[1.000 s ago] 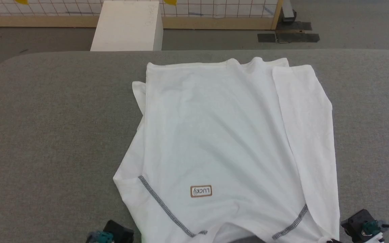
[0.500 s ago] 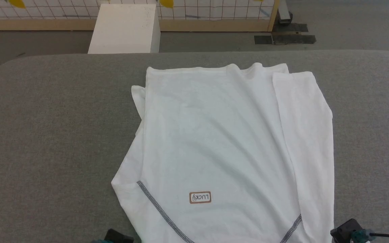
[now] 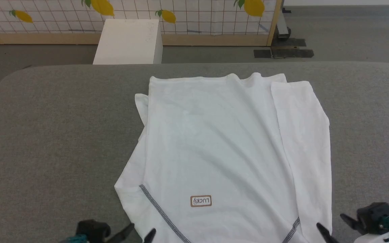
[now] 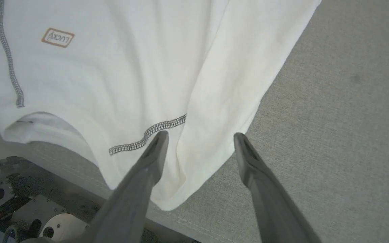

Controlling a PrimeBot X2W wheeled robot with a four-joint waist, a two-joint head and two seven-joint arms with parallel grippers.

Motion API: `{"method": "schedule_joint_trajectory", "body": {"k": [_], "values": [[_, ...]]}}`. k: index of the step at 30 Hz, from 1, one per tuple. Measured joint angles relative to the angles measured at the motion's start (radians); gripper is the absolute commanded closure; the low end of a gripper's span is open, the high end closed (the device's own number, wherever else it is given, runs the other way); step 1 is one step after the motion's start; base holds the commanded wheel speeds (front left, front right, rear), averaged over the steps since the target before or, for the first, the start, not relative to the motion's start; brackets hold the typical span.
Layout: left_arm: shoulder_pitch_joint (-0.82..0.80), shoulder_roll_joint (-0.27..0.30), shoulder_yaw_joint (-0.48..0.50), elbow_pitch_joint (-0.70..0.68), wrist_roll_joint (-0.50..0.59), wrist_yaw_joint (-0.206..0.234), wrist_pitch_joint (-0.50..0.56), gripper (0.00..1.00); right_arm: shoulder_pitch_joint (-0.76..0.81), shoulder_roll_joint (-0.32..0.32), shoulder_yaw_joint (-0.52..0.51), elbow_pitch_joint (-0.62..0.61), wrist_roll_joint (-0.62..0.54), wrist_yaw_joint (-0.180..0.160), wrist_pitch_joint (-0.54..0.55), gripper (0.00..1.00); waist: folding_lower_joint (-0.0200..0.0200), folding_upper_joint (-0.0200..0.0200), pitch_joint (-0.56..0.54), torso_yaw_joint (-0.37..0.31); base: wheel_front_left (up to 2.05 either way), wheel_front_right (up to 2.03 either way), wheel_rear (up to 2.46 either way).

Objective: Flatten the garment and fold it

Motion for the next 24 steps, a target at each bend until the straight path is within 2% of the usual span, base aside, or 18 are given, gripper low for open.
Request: {"method": "schedule_joint_trajectory", "body": {"k": [3,5,7,10,14,17,22,23,24], "values": [[0.041,0.025,0.086,-0.089,-0.035,0.043,-0.071,0.0,0.01,0.036,-0.067,-0.073,0.009,0.0,-0.017,0.0,0.0,0.0,-0.004,0.0,0.0,0.0,0.0],[0.056,0.031,0.146,-0.141,-0.035,0.072,-0.148,0.0,0.009,0.071,-0.121,-0.116,-0.005,0.0,-0.067,0.0,0.0,0.0,-0.004,0.0,0.0,0.0,0.0],[0.058,0.025,0.214,-0.174,0.004,0.129,-0.239,0.0,-0.005,0.131,-0.182,-0.146,-0.048,0.0,-0.146,0.0,0.0,0.0,-0.002,0.0,0.0,0.0,0.0],[0.059,-0.023,0.282,-0.197,0.072,0.186,-0.278,0.0,-0.018,0.202,-0.189,-0.151,-0.102,0.0,-0.226,0.0,0.0,0.0,0.0,-0.001,0.0,0.0,0.0],[0.065,-0.14,0.365,-0.213,0.231,0.23,-0.281,0.0,-0.041,0.291,-0.196,-0.127,-0.189,0.0,-0.37,0.0,0.0,0.0,0.0,-0.005,0.0,0.0,0.0],[0.094,-0.231,0.409,-0.195,0.331,0.23,-0.285,0.0,-0.047,0.325,-0.211,-0.081,-0.236,0.0,-0.467,0.0,0.0,0.0,-0.007,-0.008,0.0,0.0,0.0],[0.155,-0.338,0.457,-0.136,0.363,0.178,-0.285,0.0,-0.046,0.333,-0.215,-0.017,-0.234,0.0,-0.536,0.0,0.0,0.0,-0.018,-0.015,0.0,0.0,0.0],[0.151,-0.342,0.465,-0.132,0.374,0.156,-0.285,0.0,-0.047,0.334,-0.215,-0.011,-0.231,0.0,-0.54,0.0,0.0,0.0,-0.017,-0.015,0.0,0.0,0.0],[0.116,-0.326,0.471,-0.114,0.386,0.091,-0.285,0.0,-0.051,0.334,-0.219,-0.011,-0.236,0.0,-0.544,0.0,0.0,0.0,-0.006,-0.012,0.0,0.0,0.0]]}}
